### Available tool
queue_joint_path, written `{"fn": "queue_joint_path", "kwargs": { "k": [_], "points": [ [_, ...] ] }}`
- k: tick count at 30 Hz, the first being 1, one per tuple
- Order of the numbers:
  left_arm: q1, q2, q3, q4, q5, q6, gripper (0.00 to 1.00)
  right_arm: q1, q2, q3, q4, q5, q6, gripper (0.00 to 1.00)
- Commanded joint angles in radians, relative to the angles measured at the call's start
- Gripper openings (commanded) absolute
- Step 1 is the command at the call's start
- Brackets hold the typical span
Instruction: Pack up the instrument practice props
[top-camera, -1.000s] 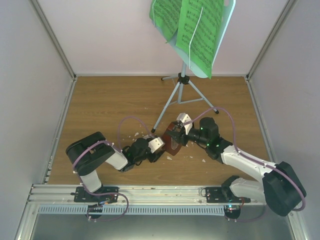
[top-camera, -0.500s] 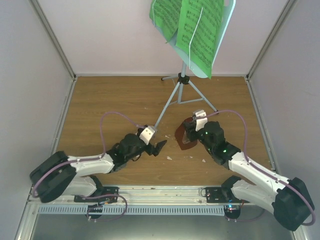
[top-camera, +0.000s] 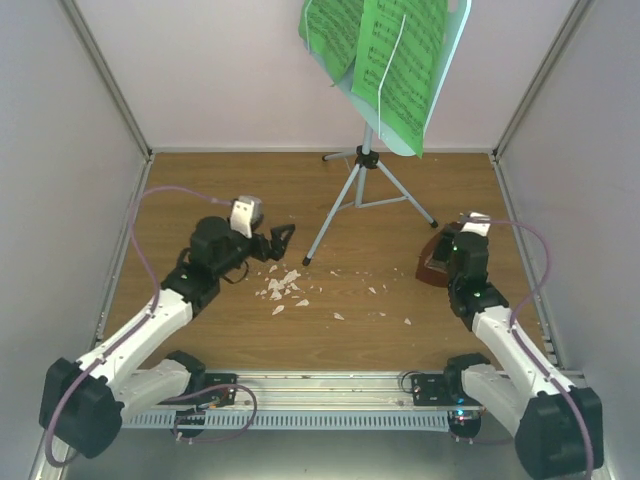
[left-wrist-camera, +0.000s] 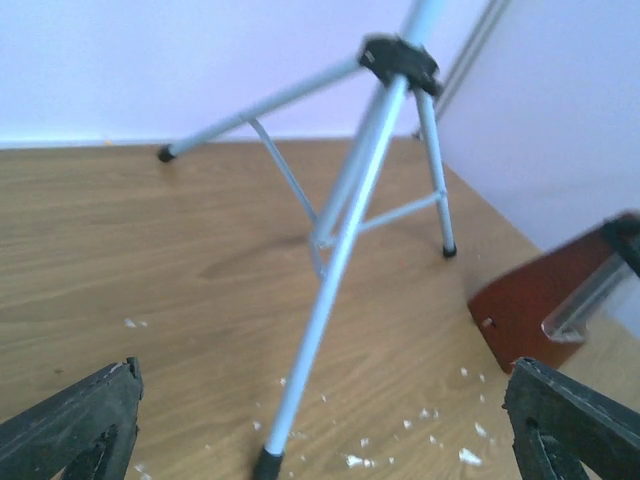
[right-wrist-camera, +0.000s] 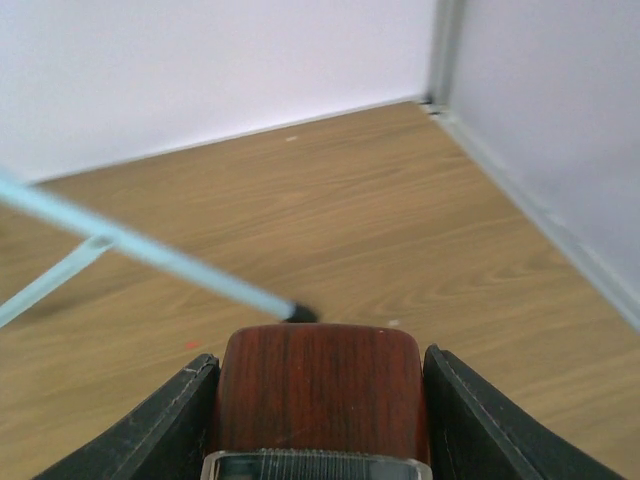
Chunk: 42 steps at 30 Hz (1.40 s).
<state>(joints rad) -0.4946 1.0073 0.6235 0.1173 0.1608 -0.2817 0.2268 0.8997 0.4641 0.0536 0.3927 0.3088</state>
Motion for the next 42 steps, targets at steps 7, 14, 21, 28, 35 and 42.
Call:
{"fn": "queue_joint_path", "kwargs": {
  "k": [7, 14, 21, 28, 35, 42],
  "points": [
    [0.349, 0.014, 0.24, -0.286, 0.308, -0.043, 0.99, -0.359, 0.049, -0.015, 0.009, 0.051, -0.024, 0.44],
    [0.422, -0.01, 0.282, -0.335, 0.266, 0.021, 0.99, -0.478, 0.053, -0.015, 0.025, 0.033, -0.024, 0.46],
    [0.423, -0.077, 0.341, -0.422, 0.03, 0.135, 0.99, -0.489, 0.049, 0.074, -0.041, -0.102, -0.016, 0.75],
    [0.422, -0.104, 0.345, -0.441, -0.093, 0.2, 0.99, -0.489, 0.062, 0.319, -0.247, -0.233, -0.054, 0.99],
    [0.423, -0.138, 0.276, -0.392, -0.086, 0.197, 0.99, -0.485, 0.064, 0.471, -0.251, -0.782, -0.042, 1.0],
    [0.421, -0.144, 0.245, -0.385, -0.078, 0.204, 0.99, -0.203, 0.281, 0.532, 0.012, -0.955, 0.002, 0.95]
  ]
}}
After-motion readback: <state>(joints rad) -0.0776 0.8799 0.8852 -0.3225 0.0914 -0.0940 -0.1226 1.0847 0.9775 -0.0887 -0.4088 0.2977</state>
